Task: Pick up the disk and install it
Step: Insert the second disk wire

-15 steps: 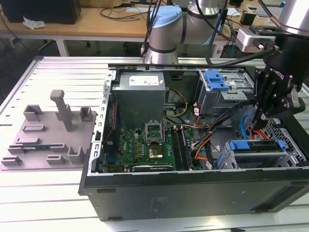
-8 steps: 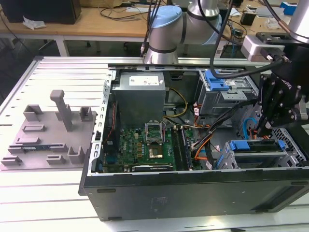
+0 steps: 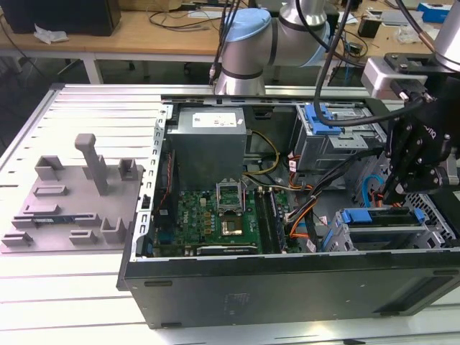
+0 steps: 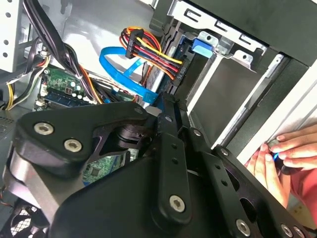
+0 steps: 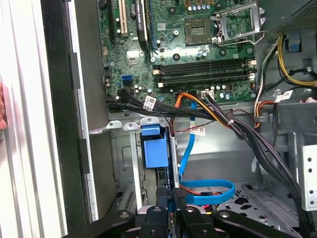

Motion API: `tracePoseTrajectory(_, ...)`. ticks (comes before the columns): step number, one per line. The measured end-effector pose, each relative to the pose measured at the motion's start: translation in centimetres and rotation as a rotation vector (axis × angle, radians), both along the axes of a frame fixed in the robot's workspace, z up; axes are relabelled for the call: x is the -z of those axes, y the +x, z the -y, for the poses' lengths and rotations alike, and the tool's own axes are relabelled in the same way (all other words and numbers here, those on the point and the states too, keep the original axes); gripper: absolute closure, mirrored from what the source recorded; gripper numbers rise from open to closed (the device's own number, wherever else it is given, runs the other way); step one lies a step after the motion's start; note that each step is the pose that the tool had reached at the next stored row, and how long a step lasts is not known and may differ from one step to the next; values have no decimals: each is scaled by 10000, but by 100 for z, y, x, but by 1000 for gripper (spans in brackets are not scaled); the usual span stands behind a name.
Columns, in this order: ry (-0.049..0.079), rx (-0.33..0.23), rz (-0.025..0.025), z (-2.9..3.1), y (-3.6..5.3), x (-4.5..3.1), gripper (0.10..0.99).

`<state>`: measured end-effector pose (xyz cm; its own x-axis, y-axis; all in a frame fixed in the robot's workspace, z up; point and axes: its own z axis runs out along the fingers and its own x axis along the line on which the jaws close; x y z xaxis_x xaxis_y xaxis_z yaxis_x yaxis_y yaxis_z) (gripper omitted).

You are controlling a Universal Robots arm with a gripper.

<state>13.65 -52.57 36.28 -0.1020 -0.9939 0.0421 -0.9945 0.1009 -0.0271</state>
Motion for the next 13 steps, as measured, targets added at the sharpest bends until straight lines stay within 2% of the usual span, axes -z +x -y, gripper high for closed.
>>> tracePoseTrajectory(4,79,-11,19,10,0,20,925)
tracePoseTrajectory(13,83,-20,20,15,0,73,925)
